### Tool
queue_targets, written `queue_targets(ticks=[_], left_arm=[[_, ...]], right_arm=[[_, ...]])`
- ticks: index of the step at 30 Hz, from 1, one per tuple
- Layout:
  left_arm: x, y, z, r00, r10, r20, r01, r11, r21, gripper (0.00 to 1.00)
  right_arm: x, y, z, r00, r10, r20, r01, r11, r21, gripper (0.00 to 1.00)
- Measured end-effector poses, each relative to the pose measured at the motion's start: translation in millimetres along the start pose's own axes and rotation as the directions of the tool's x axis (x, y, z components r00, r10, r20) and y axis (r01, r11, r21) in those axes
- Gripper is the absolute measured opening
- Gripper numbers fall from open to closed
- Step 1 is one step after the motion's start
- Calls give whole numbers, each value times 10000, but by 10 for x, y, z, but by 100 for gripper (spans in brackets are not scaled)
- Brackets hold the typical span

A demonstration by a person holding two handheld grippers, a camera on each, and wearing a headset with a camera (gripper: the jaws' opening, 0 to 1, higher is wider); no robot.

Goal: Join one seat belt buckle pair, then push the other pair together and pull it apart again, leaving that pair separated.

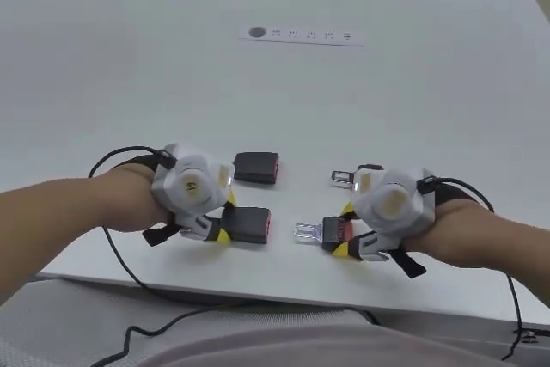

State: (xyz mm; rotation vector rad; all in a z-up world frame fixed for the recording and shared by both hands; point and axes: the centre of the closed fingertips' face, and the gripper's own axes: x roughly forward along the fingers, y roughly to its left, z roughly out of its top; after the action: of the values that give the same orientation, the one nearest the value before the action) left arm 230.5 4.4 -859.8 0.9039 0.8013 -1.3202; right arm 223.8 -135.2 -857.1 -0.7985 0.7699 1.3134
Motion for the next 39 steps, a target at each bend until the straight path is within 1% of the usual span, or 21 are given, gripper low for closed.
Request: queue_targets(ticks=[3,12,15,17,18,19,21,26,27,33,35,37,39], left_arm=[[1,2,-5,10000,16,13,-16,10000,-38,31],[-6,-4,1,10000,-47,-31,47,10000,-64,31],[-11,-8,9,10000,-57,-24,56,10000,-80,31],[-13,-10,14,10000,-69,-29,69,9999,-115,31],[-14,-11,16,10000,-74,-39,74,9999,-103,31],[-11,-7,15,10000,-76,-48,75,9999,-101,31],[-7,-7,11,9999,-100,-83,99,9999,-109,31],[-4,-21,33,9999,-123,-65,123,9999,11,31],[-3,-19,34,9999,-126,-92,127,9999,19,31],[9,-21,30,9997,-247,-93,248,9997,26,31],[13,-19,33,9994,-319,-148,320,9995,70,31],[18,-11,29,9991,-372,-201,371,9993,-21,31],[22,-10,26,9988,-427,-243,428,9991,49,31]], right_arm=[[49,14,79,10000,-21,28,21,10000,-64,34],[162,-32,260,9997,-143,175,145,9998,-132,34],[178,-24,314,9997,-57,230,58,10000,-43,34],[173,-26,324,9996,-139,247,145,9996,-246,34],[174,-22,338,9993,-86,375,89,9999,-73,34],[176,-19,344,9993,-59,375,59,10000,-14,34],[182,-10,363,9993,-97,363,105,9997,-213,34],[222,0,408,9987,-70,503,83,9996,-270,33],[226,-2,399,9990,-89,448,104,9994,-332,33],[229,-8,401,9983,-21,582,36,9997,-258,32],[238,-13,412,9980,-19,625,37,9996,-283,32],[253,-19,423,9982,-53,599,64,9998,-194,31],[263,-18,439,9981,-67,620,80,9997,-213,31]])
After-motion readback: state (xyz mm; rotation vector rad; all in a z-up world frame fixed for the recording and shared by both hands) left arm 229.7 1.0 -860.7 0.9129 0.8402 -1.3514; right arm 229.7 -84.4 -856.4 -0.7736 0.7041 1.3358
